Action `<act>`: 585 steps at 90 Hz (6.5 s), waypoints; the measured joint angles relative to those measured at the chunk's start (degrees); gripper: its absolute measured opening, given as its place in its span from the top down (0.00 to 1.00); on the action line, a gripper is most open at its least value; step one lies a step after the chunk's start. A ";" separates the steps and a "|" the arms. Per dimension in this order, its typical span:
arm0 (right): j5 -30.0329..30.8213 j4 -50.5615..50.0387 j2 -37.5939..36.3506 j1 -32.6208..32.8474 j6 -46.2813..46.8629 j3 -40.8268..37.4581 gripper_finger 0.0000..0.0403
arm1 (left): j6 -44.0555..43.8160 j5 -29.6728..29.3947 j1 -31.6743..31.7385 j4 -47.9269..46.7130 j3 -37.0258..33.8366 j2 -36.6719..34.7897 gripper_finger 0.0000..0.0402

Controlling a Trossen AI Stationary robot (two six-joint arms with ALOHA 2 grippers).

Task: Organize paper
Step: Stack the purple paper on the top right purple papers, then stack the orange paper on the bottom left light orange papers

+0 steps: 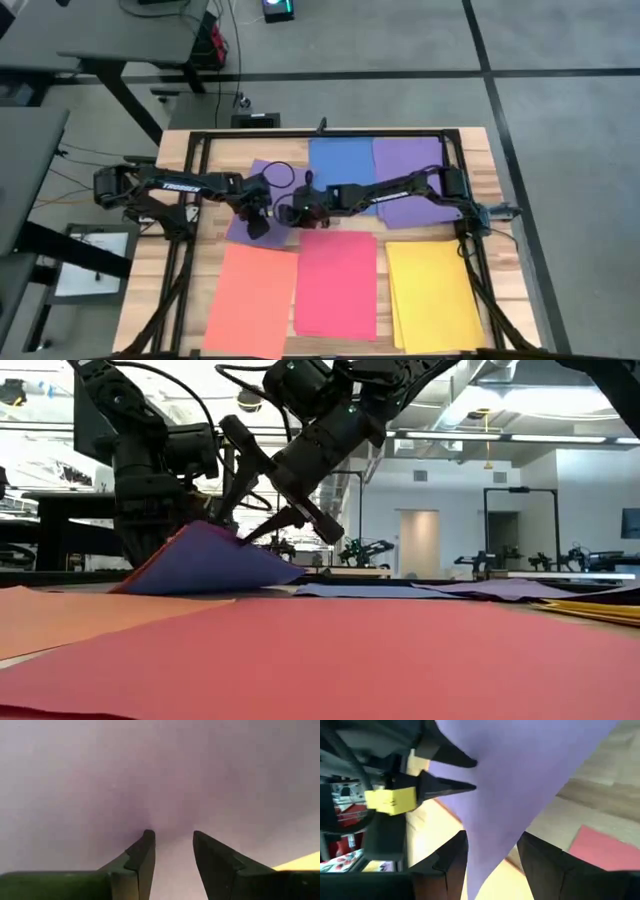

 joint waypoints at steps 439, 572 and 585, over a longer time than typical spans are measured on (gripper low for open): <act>3.71 -25.76 -4.74 -18.61 -43.69 -12.06 1.00 | 3.89 -13.06 2.61 -31.30 25.27 -15.89 0.71; 4.28 -33.27 -11.05 -35.54 -89.20 -15.69 1.00 | -3.93 -13.25 2.65 -34.12 25.27 -15.89 0.71; 4.35 -29.67 -11.05 -35.34 -91.98 -17.97 1.00 | -4.91 -13.24 2.64 -34.14 25.27 -15.89 0.71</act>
